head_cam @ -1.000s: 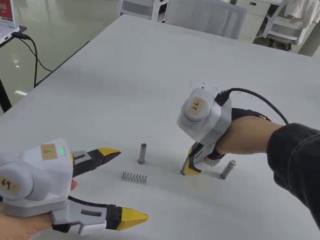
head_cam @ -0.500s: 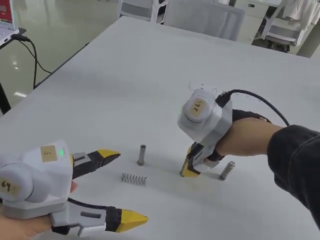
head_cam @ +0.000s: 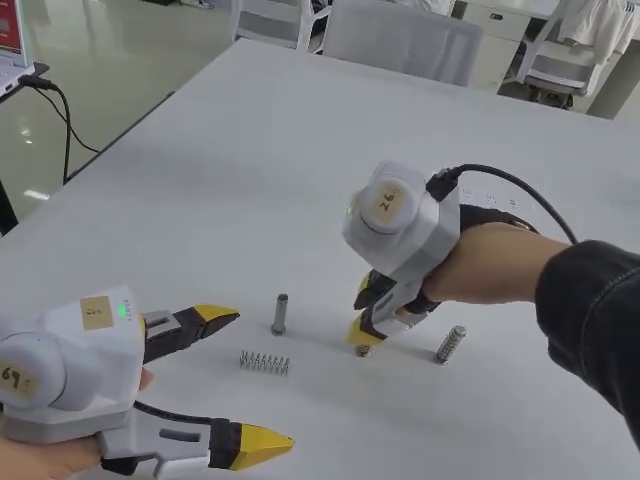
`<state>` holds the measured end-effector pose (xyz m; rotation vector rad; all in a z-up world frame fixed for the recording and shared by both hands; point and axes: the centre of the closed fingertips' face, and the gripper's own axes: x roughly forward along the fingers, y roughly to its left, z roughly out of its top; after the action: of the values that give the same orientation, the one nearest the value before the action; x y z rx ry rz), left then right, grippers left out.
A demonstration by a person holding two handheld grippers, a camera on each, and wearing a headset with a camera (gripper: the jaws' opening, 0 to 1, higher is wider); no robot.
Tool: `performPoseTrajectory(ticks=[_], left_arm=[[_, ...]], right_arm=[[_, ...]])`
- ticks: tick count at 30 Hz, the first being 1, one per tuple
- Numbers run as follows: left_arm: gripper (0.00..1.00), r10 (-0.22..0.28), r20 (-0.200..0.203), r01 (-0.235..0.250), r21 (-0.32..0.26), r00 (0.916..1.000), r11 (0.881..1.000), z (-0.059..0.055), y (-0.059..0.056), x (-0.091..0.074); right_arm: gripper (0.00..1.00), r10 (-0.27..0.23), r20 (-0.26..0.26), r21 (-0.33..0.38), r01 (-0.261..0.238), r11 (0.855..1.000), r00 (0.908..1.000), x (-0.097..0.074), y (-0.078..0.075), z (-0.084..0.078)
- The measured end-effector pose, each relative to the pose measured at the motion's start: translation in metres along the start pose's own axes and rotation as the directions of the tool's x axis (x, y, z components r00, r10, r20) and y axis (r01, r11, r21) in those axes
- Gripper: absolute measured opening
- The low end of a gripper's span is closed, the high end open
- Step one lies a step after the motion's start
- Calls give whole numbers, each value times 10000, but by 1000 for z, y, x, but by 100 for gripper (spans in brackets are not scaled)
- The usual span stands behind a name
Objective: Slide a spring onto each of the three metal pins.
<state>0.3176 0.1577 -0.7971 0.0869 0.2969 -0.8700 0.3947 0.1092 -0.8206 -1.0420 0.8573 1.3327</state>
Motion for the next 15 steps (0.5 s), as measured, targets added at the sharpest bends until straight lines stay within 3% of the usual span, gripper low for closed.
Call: performPoseTrajectory(ticks=[15], left_arm=[[79, 90, -17, -90, -22, 10000, 10000, -2, 1, -4]], right_arm=[[19, 478, 319, -560, -459, 9974, 9983, 6, 27, 31]])
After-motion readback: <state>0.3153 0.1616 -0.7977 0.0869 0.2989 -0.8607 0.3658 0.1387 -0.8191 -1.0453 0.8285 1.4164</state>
